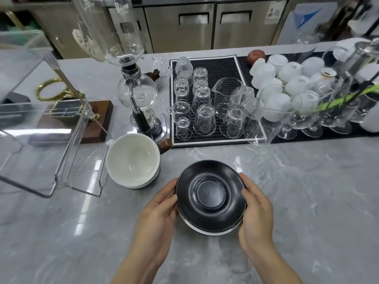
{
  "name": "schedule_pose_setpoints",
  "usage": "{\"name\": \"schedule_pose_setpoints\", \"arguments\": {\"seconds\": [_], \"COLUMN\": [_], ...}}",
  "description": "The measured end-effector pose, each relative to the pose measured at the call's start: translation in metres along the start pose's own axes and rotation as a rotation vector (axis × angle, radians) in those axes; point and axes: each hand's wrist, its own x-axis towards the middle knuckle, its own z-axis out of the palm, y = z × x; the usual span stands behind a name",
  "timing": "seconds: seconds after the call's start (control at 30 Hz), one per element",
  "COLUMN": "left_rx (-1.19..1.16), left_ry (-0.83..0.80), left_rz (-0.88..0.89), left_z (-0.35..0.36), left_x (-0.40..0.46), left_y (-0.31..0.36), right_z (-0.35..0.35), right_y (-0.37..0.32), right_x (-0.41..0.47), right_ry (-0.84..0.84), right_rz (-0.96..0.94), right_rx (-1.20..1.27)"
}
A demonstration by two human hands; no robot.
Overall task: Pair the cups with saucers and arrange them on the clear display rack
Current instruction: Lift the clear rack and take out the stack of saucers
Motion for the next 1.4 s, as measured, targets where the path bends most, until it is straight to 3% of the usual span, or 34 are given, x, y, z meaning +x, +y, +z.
{"name": "schedule_pose_setpoints", "arguments": {"seconds": [0.7,1.07,1.4], "left_rx": [-0.058,0.238,0.333], "left_ry": [0.068,0.038,0.005], "left_rz": [0.122,0.276,0.329], "left_z": [0.023,0.009,0.012], "left_x": [0.054,0.064,0.075], "left_y": [-0.016,-0.030,-0.027], "right_z": [0.019,0.009,0.017], "right_y": [0.008,0.016,0.005], "right_x": [0.078,0.088,0.100], "right_ry": [0.006,-0.156,-0.175], "right_rz": [-0.090,-0.340,-0.370], "right_rx": [-0.091,-0.326,-0.490]}}
